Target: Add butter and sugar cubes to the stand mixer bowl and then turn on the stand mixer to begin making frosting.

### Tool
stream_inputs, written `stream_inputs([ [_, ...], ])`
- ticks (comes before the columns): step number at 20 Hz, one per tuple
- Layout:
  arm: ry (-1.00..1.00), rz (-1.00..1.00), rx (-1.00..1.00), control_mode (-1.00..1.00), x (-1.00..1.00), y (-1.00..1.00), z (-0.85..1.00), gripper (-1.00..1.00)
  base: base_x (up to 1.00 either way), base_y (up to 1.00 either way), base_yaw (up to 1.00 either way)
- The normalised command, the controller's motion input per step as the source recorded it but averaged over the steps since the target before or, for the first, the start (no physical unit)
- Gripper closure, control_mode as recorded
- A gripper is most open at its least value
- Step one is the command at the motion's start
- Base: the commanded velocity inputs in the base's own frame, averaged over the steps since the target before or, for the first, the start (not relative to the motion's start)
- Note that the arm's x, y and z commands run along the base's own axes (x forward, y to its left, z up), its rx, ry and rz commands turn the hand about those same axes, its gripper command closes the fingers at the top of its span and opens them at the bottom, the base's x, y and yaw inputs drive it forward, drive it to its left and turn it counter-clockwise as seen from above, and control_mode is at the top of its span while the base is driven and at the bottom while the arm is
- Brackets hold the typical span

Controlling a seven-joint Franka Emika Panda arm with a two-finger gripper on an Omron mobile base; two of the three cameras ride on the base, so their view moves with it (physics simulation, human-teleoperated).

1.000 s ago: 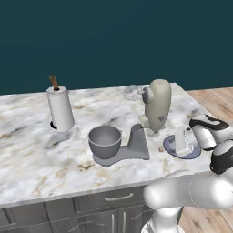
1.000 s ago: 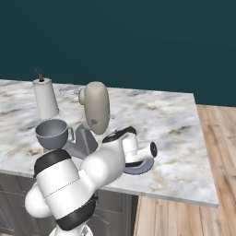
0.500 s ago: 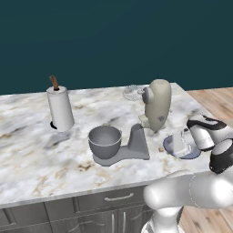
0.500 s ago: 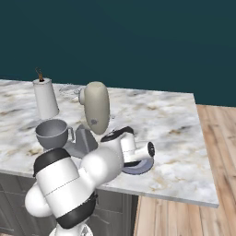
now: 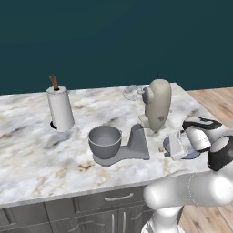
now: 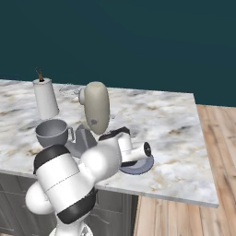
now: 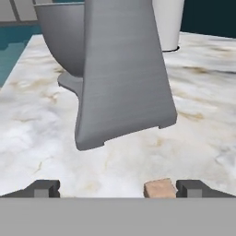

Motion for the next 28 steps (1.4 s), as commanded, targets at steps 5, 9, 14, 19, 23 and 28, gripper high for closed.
stream_inputs([
  [5,-0.01,0.02,-0.01,-1.00,0.13,0.01,-0.17,-1.00,0.00,0.00,0.00],
  [9,-0.01,0.01,0.00,-1.00,0.29,0.00,-0.11,-1.00,0.00,0.00,0.00],
  [14,0.00,0.00,0.00,-1.00,0.29,0.00,-0.07,-1.00,0.00,0.00,0.00],
  [19,0.00,0.00,0.00,-1.00,0.24,-0.01,-0.13,-1.00,0.00,0.00,0.00],
  [23,0.00,0.00,-0.02,-1.00,0.08,-0.13,-0.19,-1.00,0.00,0.00,0.00],
  [28,0.00,0.00,-0.01,-1.00,0.08,-0.15,-0.21,-1.00,0.00,0.00,0.00],
])
